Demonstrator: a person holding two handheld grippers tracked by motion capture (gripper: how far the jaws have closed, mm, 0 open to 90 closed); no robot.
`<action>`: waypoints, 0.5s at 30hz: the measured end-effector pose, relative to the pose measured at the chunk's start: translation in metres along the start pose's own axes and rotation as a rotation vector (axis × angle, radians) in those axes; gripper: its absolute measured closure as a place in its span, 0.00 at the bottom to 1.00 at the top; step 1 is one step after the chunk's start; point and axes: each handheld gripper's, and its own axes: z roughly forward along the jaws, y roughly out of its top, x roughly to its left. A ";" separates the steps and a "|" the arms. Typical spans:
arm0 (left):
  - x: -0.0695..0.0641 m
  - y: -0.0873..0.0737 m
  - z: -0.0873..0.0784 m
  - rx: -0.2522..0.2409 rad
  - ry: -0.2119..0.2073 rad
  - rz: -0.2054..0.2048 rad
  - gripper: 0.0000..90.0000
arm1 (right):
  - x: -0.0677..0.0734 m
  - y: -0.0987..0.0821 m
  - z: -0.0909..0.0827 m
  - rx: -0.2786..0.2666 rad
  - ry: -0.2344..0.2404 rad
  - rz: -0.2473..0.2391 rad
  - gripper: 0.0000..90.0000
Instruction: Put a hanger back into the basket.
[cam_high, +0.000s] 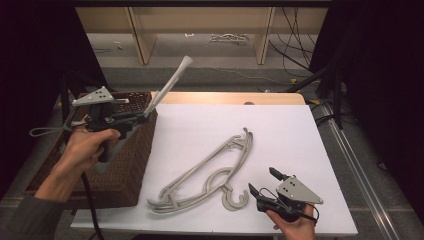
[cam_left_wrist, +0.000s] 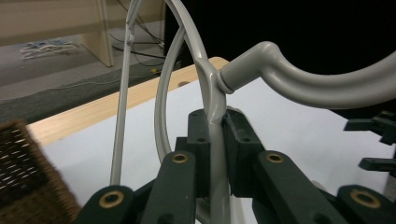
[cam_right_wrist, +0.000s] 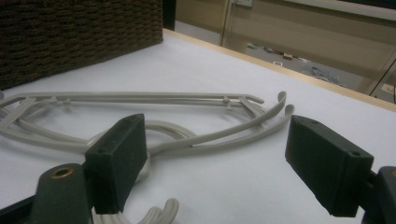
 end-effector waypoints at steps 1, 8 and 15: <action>0.007 -0.003 -0.007 0.003 0.011 0.014 0.91 | 0.001 0.000 0.001 0.008 0.004 0.012 0.24; 0.025 -0.014 -0.024 0.007 0.050 0.017 0.91 | 0.001 -0.001 0.004 0.002 0.005 -0.005 0.24; 0.047 -0.032 -0.040 0.033 0.100 0.017 0.91 | 0.002 0.000 0.007 0.011 0.014 -0.011 0.24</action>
